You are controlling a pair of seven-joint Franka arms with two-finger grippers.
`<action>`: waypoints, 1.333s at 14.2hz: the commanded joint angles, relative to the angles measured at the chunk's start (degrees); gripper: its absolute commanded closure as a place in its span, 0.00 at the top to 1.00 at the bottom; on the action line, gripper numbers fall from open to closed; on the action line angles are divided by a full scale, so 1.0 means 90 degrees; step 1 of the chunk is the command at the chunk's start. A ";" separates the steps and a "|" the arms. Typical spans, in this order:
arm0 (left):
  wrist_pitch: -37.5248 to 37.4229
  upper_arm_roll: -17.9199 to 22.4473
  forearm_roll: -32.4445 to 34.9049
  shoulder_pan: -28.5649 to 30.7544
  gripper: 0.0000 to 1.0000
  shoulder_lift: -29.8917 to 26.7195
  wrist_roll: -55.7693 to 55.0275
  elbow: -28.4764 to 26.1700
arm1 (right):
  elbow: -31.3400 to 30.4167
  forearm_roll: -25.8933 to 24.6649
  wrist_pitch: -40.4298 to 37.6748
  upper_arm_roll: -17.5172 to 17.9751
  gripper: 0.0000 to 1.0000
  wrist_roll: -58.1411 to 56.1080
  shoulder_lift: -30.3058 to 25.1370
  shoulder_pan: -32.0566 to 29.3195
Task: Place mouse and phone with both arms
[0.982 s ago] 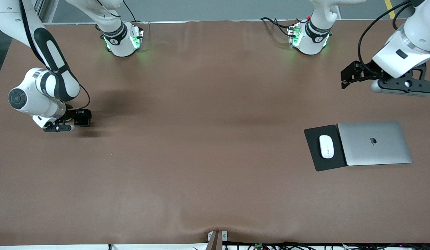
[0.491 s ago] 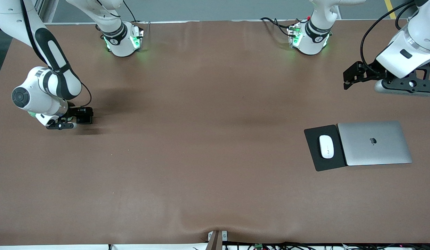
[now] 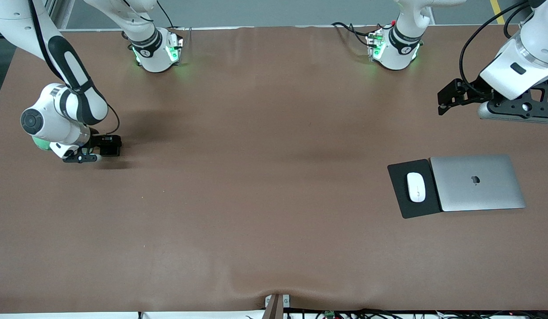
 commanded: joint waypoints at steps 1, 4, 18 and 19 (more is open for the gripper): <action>0.0027 -0.0024 0.0017 0.0027 1.00 -0.0083 -0.0069 -0.0004 | -0.0077 0.0067 -0.0206 0.0131 1.00 0.0111 -0.0241 -0.0150; 0.0028 -0.0033 0.0017 0.0018 1.00 -0.0093 -0.0088 0.0025 | 0.0419 0.0067 -0.1025 0.0141 1.00 0.0111 -0.0504 -0.0111; 0.0027 -0.0033 -0.0041 0.0027 1.00 -0.0103 -0.0088 0.0035 | 0.5204 -0.0030 -0.5275 0.0141 1.00 0.1390 -0.0720 0.1382; 0.0027 -0.0033 -0.0109 0.0027 1.00 -0.0103 -0.0088 0.0035 | 0.5487 -0.0050 -0.5528 0.0141 1.00 0.1391 -0.0720 0.1441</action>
